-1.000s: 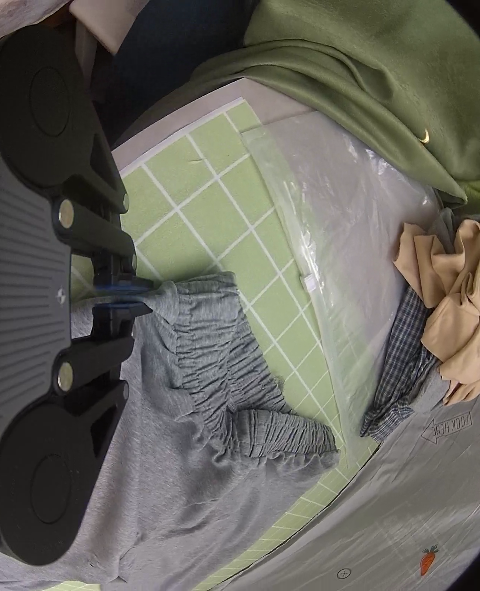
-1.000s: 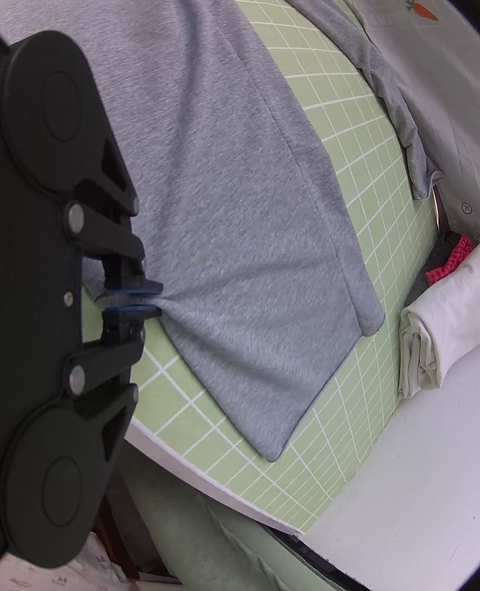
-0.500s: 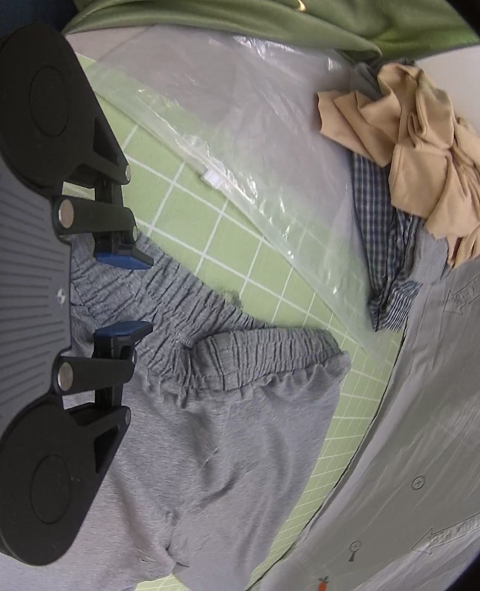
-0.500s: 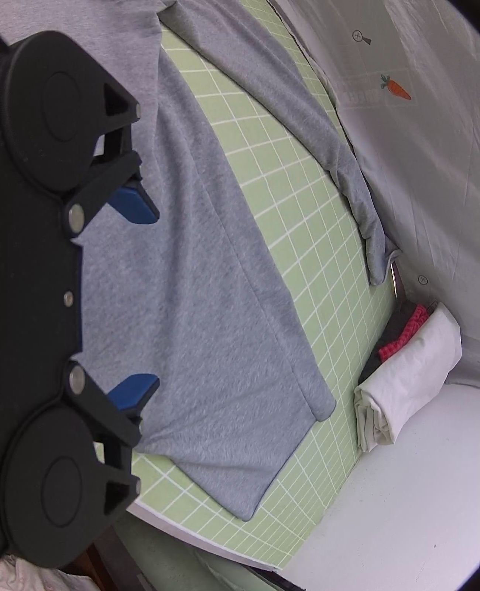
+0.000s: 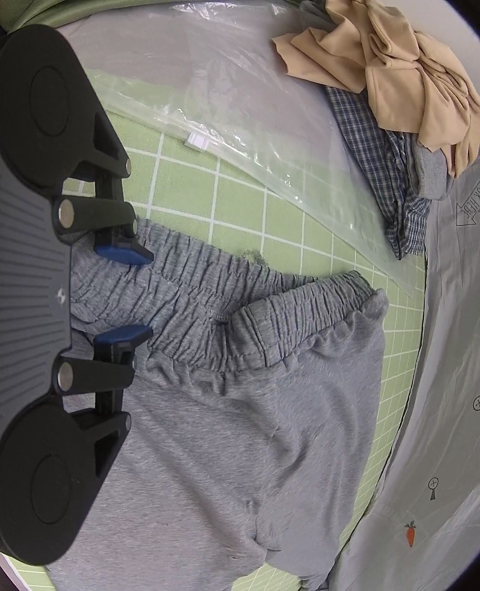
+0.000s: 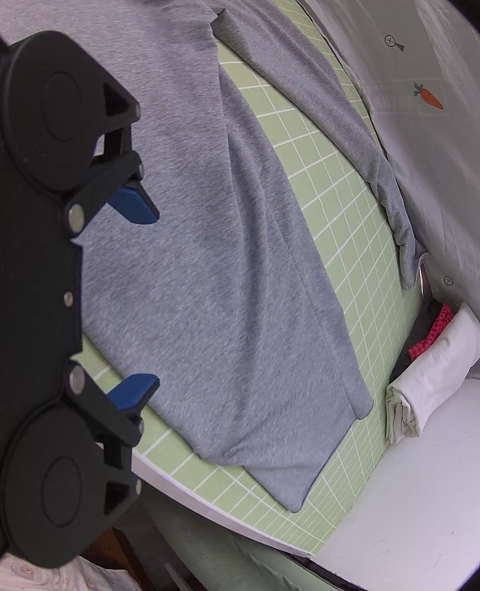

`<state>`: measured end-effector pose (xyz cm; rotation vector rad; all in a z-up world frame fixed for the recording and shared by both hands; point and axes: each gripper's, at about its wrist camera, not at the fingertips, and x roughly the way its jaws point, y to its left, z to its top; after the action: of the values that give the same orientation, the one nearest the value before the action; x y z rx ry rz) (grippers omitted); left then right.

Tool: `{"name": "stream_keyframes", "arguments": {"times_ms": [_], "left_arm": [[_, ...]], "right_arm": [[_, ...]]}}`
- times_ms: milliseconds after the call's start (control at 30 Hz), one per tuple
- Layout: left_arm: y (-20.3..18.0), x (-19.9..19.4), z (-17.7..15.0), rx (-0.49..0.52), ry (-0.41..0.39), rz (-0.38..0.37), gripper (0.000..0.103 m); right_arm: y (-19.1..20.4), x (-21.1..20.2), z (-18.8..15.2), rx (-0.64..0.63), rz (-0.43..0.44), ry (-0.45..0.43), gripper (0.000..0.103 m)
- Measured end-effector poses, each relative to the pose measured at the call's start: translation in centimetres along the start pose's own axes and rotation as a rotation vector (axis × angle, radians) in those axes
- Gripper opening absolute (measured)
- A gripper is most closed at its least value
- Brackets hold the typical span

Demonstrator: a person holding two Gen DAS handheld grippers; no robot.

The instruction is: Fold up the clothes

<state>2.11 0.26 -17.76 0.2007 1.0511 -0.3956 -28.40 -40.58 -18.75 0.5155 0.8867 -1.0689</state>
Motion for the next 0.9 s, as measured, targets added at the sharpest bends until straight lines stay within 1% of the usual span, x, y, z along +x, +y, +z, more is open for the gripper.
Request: {"name": "stream_keyframes", "arguments": {"times_ms": [33, 100, 167, 233, 300, 333, 400, 467, 500, 533, 600, 767, 833, 900], "left_arm": [[0.0, -0.1, 0.0, 0.001, -0.006, -0.001, 0.015], [0.1, -0.6, -0.1, 0.003, -0.026, -0.003, 0.009], [0.3, -1.2, -0.2, -0.002, -0.053, 0.001, 0.007], [1.0, -2.2, -0.3, -0.036, -0.085, 0.025, 0.007], [2.2, -3.1, -0.4, -0.100, -0.110, 0.047, 0.007], [3.0, -3.3, -0.5, -0.140, -0.111, 0.060, 0.007], [4.3, -3.1, -0.9, -0.210, -0.097, 0.049, 0.008], [5.1, -2.6, -1.2, -0.260, -0.079, 0.014, 0.012], [5.2, -2.5, -1.3, -0.274, -0.079, 0.009, 0.013], [5.2, -2.6, -1.3, -0.281, -0.081, 0.007, 0.018], [5.1, -2.9, -0.9, -0.288, -0.100, 0.011, 0.018], [5.3, -3.1, 1.1, -0.330, -0.140, -0.007, 0.034], [5.2, -2.8, 2.0, -0.332, -0.151, 0.001, 0.037], [5.0, -2.3, 3.1, -0.326, -0.158, -0.004, 0.038]], "right_arm": [[0.3, 0.0, -0.1, -0.004, -0.001, 0.001, 0.088], [0.8, -0.1, -0.2, -0.015, 0.003, 0.001, 0.088], [1.4, -0.2, -0.3, -0.030, 0.006, 0.000, 0.088], [1.9, -0.3, -0.2, -0.044, 0.012, -0.001, 0.088], [2.2, -0.3, -0.2, -0.057, 0.017, -0.002, 0.088], [2.4, -0.3, -0.2, -0.063, 0.020, -0.003, 0.088], [2.7, -0.3, -0.1, -0.072, 0.025, -0.002, 0.088], [2.9, -0.1, -0.1, -0.078, 0.031, 0.003, 0.088], [3.1, 0.0, 0.0, -0.079, 0.035, 0.005, 0.088], [3.2, 0.0, 0.1, -0.079, 0.039, 0.006, 0.088], [3.4, 0.0, 0.3, -0.081, 0.044, 0.003, 0.088], [3.8, 0.1, 1.4, -0.077, 0.057, -0.009, 0.088], [4.1, 0.2, 1.8, -0.076, 0.056, -0.008, 0.088], [4.2, 0.3, 2.2, -0.078, 0.053, -0.011, 0.088]]}}
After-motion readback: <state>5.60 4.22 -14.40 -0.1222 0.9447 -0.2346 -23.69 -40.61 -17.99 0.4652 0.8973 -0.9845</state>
